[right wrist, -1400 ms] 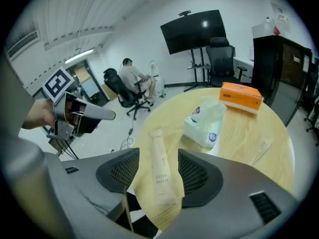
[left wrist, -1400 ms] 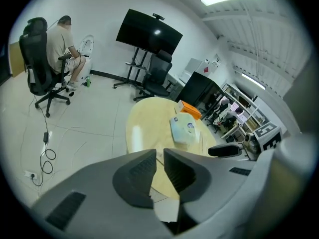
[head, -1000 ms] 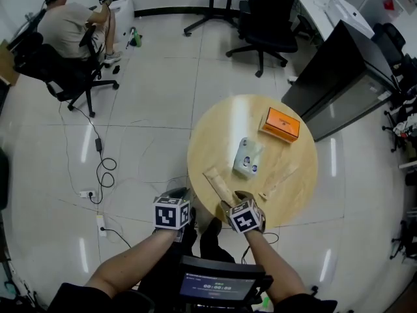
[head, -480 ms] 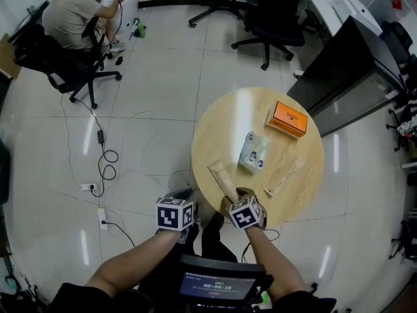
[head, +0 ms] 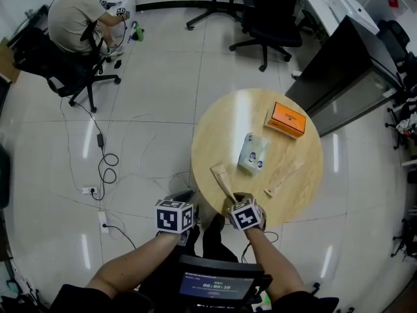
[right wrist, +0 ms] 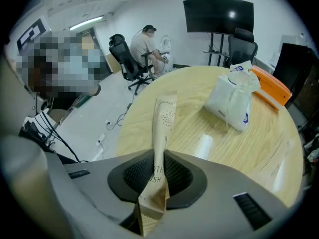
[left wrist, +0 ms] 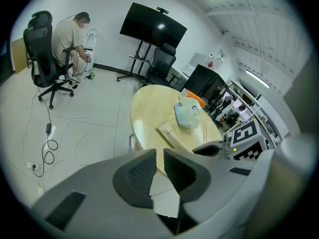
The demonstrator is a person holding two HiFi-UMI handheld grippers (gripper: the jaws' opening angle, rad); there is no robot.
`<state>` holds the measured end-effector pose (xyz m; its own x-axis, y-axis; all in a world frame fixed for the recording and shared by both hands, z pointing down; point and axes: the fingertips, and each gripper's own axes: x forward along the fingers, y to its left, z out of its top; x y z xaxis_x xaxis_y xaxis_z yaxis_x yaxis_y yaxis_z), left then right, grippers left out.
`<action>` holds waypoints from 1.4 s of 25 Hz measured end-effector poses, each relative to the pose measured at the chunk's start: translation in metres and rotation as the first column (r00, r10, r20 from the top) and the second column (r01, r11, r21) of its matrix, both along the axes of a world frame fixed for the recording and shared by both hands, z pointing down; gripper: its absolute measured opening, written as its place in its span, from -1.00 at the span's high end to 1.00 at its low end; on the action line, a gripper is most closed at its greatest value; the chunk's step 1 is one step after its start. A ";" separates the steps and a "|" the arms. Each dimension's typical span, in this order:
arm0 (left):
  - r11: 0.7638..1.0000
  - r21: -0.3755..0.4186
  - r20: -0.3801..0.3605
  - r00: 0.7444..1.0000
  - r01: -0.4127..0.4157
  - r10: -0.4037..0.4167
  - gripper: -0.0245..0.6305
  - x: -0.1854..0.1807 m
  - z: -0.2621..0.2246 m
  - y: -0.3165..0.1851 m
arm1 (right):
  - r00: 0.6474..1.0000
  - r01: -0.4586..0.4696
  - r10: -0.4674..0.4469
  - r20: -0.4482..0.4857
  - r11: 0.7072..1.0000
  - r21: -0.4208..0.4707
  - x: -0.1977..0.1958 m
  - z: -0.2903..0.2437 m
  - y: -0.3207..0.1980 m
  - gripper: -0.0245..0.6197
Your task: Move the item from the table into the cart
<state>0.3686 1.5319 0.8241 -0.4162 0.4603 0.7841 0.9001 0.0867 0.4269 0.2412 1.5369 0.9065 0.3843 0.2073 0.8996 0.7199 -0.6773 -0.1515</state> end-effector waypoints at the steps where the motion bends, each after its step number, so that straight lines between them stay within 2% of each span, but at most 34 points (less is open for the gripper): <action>1: 1.000 -0.003 0.004 1.000 0.001 -0.001 0.75 0.000 -0.004 0.000 | 1.000 -0.013 0.013 -0.010 1.000 0.001 -0.002 -0.003 -0.002 0.79; 3: 1.000 -0.021 0.019 1.000 -0.003 0.003 0.75 -0.005 -0.019 0.003 | 0.999 -0.035 0.034 -0.030 0.999 -0.019 -0.006 -0.015 -0.004 0.79; 7: 0.993 -0.106 0.024 0.998 -0.055 0.058 0.75 -0.032 -0.068 0.015 | 0.991 -0.099 0.091 -0.093 0.991 -0.085 -0.026 -0.060 -0.009 0.79; 15: 0.957 -0.266 0.021 0.992 -0.114 0.124 0.75 -0.115 -0.149 0.027 | 0.939 -0.276 0.230 -0.254 0.947 -0.164 -0.115 -0.160 -0.037 0.79; 18: 0.938 -0.309 0.051 0.983 -0.155 0.179 0.75 -0.141 -0.176 0.024 | 0.902 -0.382 0.313 -0.297 0.898 -0.217 -0.149 -0.197 -0.050 0.79; 20: 0.921 -0.333 0.049 0.972 -0.202 0.231 0.75 -0.153 -0.192 0.019 | 0.869 -0.460 0.376 -0.322 0.854 -0.243 -0.164 -0.220 -0.063 0.79; 22: 0.894 -0.359 0.050 0.951 -0.268 0.305 0.75 -0.166 -0.207 0.010 | 0.835 -0.531 0.435 -0.338 0.800 -0.281 -0.177 -0.241 -0.079 0.79; 26: 0.799 -0.426 0.039 0.873 -0.425 0.486 0.92 -0.195 -0.230 -0.012 | 0.725 -0.683 0.553 -0.411 0.654 -0.326 -0.189 -0.278 -0.118 0.79; 29: 0.734 -0.439 0.053 0.801 -0.517 0.596 0.92 -0.231 -0.235 -0.045 | 0.653 -0.756 0.616 -0.440 0.563 -0.334 -0.201 -0.291 -0.163 0.79; 31: 0.686 -0.440 0.078 0.736 -0.580 0.673 0.92 -0.264 -0.241 -0.082 | 0.608 -0.794 0.655 -0.448 0.497 -0.350 -0.217 -0.304 -0.201 0.79; 35: 0.558 -0.454 0.101 0.583 -0.694 0.806 0.92 -0.337 -0.254 -0.166 | 0.494 -0.862 0.724 -0.481 0.337 -0.378 -0.265 -0.327 -0.289 0.79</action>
<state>0.0313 1.3661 0.5704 -0.8933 0.0738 0.4434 0.2840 0.8573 0.4294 -0.0235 1.2484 0.5796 -0.0893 0.8895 0.4482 0.9565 0.2022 -0.2106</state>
